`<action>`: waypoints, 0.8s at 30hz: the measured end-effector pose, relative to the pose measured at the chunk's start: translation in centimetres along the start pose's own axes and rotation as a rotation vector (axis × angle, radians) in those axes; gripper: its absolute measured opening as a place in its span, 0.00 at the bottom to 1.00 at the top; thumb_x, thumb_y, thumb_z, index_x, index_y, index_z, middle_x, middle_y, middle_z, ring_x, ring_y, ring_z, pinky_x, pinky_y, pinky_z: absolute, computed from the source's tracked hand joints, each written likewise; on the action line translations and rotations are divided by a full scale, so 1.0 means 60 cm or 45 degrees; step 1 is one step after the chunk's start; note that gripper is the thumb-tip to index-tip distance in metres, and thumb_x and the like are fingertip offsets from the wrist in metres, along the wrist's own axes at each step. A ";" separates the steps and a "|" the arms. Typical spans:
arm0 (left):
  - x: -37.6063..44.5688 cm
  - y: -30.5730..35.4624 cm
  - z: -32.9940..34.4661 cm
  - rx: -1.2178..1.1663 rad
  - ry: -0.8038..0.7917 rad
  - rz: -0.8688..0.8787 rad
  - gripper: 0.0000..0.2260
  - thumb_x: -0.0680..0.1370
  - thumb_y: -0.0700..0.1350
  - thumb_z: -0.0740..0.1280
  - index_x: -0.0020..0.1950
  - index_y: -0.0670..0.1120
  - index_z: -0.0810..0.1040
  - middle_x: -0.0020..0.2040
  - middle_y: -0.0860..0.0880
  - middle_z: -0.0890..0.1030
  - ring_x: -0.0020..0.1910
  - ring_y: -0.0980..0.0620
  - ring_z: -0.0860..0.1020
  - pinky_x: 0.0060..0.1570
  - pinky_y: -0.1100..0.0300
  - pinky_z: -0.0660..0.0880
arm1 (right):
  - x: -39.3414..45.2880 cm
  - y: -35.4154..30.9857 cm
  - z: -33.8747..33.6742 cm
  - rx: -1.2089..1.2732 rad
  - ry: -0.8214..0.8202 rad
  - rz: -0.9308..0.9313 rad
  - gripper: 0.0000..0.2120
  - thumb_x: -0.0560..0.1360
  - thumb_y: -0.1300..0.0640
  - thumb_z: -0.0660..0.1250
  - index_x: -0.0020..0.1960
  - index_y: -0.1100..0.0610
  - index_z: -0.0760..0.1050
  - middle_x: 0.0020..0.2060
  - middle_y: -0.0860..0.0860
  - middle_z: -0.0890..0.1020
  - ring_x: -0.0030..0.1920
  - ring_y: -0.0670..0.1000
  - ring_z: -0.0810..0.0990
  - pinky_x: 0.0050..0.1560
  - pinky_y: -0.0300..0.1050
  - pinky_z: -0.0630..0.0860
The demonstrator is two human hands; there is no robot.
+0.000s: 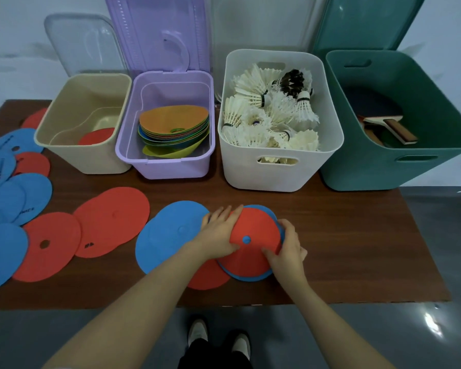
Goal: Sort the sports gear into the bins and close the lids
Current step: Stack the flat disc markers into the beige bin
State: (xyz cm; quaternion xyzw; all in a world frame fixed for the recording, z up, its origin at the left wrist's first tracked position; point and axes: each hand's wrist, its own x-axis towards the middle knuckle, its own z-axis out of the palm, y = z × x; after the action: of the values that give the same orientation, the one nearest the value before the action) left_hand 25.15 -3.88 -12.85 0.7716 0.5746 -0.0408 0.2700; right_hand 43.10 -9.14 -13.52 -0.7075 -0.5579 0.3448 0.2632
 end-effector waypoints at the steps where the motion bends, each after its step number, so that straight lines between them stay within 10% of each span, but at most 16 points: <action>1: 0.003 0.000 -0.003 0.002 -0.029 0.015 0.43 0.72 0.54 0.69 0.76 0.55 0.42 0.77 0.45 0.50 0.75 0.45 0.50 0.70 0.49 0.46 | -0.002 -0.001 -0.002 0.045 0.005 -0.040 0.30 0.71 0.61 0.69 0.68 0.47 0.61 0.62 0.44 0.68 0.63 0.47 0.68 0.62 0.42 0.54; 7: -0.008 0.007 -0.007 -0.160 0.075 -0.007 0.41 0.69 0.55 0.72 0.75 0.58 0.51 0.63 0.47 0.57 0.59 0.45 0.63 0.64 0.54 0.61 | -0.011 -0.010 -0.012 0.138 0.041 -0.097 0.31 0.75 0.62 0.66 0.72 0.44 0.59 0.60 0.41 0.66 0.60 0.46 0.66 0.58 0.41 0.64; 12: -0.037 0.020 -0.011 -0.204 0.305 0.009 0.41 0.68 0.51 0.74 0.75 0.54 0.53 0.62 0.47 0.56 0.57 0.45 0.68 0.60 0.52 0.70 | -0.013 -0.023 -0.028 0.221 0.082 -0.216 0.30 0.76 0.63 0.65 0.74 0.49 0.59 0.58 0.47 0.69 0.54 0.40 0.70 0.47 0.21 0.68; 24: -0.141 -0.029 -0.143 -0.101 0.827 -0.108 0.41 0.68 0.50 0.74 0.76 0.48 0.56 0.59 0.41 0.62 0.59 0.42 0.65 0.61 0.52 0.66 | 0.029 -0.194 -0.016 0.194 0.107 -0.805 0.29 0.71 0.66 0.69 0.69 0.50 0.67 0.55 0.51 0.76 0.55 0.46 0.73 0.55 0.39 0.69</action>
State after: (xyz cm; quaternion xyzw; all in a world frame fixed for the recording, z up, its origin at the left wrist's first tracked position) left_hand 18.60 -6.87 -3.06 0.7086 0.6633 0.2185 0.1006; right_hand 37.01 -4.67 -4.43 -0.4913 -0.7111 0.2571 0.4322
